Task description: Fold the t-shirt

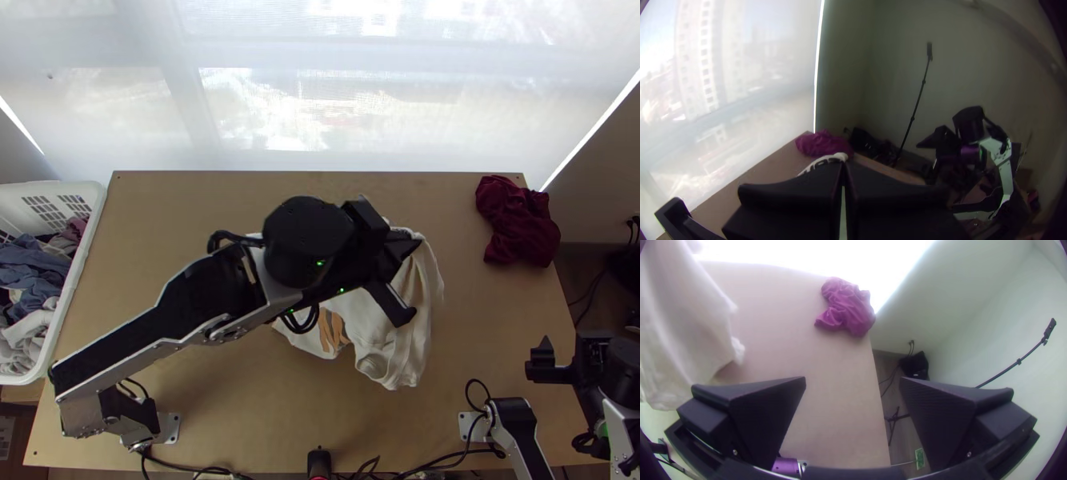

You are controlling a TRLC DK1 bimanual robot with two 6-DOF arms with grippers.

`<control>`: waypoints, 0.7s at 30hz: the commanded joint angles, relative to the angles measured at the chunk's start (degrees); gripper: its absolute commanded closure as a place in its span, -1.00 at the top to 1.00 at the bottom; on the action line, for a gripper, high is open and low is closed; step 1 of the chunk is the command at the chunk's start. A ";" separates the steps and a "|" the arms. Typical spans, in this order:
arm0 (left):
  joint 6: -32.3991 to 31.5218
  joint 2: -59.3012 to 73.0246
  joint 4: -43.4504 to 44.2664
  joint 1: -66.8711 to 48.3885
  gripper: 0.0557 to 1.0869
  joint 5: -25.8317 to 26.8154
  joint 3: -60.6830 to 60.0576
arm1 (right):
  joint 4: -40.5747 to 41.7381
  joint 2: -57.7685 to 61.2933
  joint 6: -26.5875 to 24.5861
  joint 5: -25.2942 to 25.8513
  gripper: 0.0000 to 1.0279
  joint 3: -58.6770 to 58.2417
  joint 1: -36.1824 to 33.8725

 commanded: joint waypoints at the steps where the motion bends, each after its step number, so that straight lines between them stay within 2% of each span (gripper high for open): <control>1: 2.21 0.22 -3.90 -0.34 -0.93 -0.29 -10.33 | -0.39 0.03 -0.25 -0.07 0.91 0.80 -0.68; 4: 2.39 -1.19 -4.07 2.04 -0.92 -0.64 -16.83 | -0.04 1.17 -2.18 -0.34 0.91 2.29 -0.68; 7: 2.65 -2.86 -4.34 4.14 -0.65 -4.77 -21.14 | 0.58 3.19 -4.03 -0.95 0.91 4.05 -0.42; 9: 2.74 -4.79 -4.34 5.38 -0.35 -8.64 -24.13 | 1.19 4.95 -5.17 -1.13 0.91 4.93 0.11; 13: 2.47 -9.62 -4.34 8.89 0.14 -9.25 -32.13 | 3.39 8.55 -5.96 -1.13 0.91 6.07 2.40; 16: 2.39 -12.96 -4.25 11.35 0.41 -9.69 -38.19 | 4.97 11.54 -5.70 -1.30 0.91 6.68 4.95; 21: 3.26 -16.92 -4.16 18.12 0.47 -9.96 -45.13 | 5.76 18.93 -5.08 -1.30 0.91 9.41 14.79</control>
